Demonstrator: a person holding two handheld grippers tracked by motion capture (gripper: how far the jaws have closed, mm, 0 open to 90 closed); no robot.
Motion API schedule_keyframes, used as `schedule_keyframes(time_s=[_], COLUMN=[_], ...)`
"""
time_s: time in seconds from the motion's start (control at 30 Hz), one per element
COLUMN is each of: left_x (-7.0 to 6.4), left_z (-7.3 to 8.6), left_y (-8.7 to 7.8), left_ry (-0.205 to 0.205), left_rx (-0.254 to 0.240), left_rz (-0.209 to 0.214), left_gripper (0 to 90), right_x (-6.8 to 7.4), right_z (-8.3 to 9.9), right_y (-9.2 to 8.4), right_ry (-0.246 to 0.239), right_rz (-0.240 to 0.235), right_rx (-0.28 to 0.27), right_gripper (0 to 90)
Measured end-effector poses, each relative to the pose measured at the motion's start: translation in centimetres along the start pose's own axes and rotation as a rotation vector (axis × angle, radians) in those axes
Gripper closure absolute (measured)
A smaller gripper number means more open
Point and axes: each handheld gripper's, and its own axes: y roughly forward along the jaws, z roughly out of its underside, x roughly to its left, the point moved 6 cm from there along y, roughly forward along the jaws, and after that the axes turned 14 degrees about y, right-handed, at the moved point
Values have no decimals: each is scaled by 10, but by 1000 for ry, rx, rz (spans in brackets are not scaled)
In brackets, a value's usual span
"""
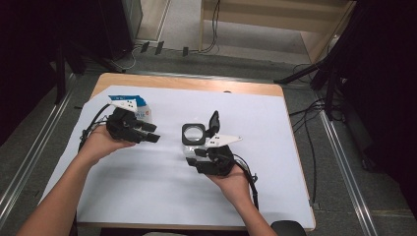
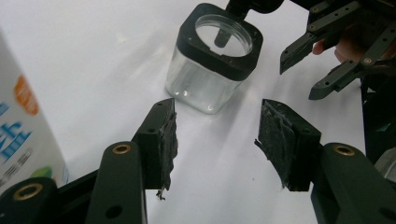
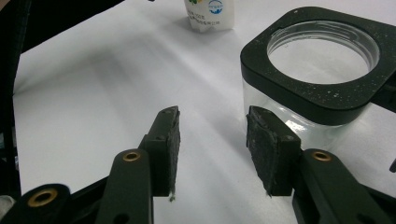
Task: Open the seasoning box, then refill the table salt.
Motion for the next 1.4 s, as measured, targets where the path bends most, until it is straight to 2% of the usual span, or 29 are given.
schedule_keyframes(time_s=[0.1,0.37,0.57,1.0,1.1,1.23,1.27,1.4], left_x=[2,10,19,36,41,48,49,56], left_z=[5,13,22,40,43,49,49,49], left_y=[-2,-13,-29,-56,-65,-74,-75,-82], left_ry=[0,-26,-55,-95,-111,-117,-118,-131], left_rx=[13,9,-16,-3,-15,20,10,6], left_rz=[-10,-30,-65,-149,-171,-208,-219,-220], left_gripper=[460,455,458,467,469,470,473,473], right_x=[-1,-3,-1,-2,-2,-2,-2,-3], right_z=[0,1,0,1,1,1,1,1], right_y=[1,3,2,6,7,7,7,7], right_ry=[5,11,10,11,10,11,13,22], right_rz=[-3,-9,-19,-25,-25,-27,-26,-26], right_rx=[4,17,16,28,32,34,33,33], right_gripper=[559,560,560,560,559,559,558,558])
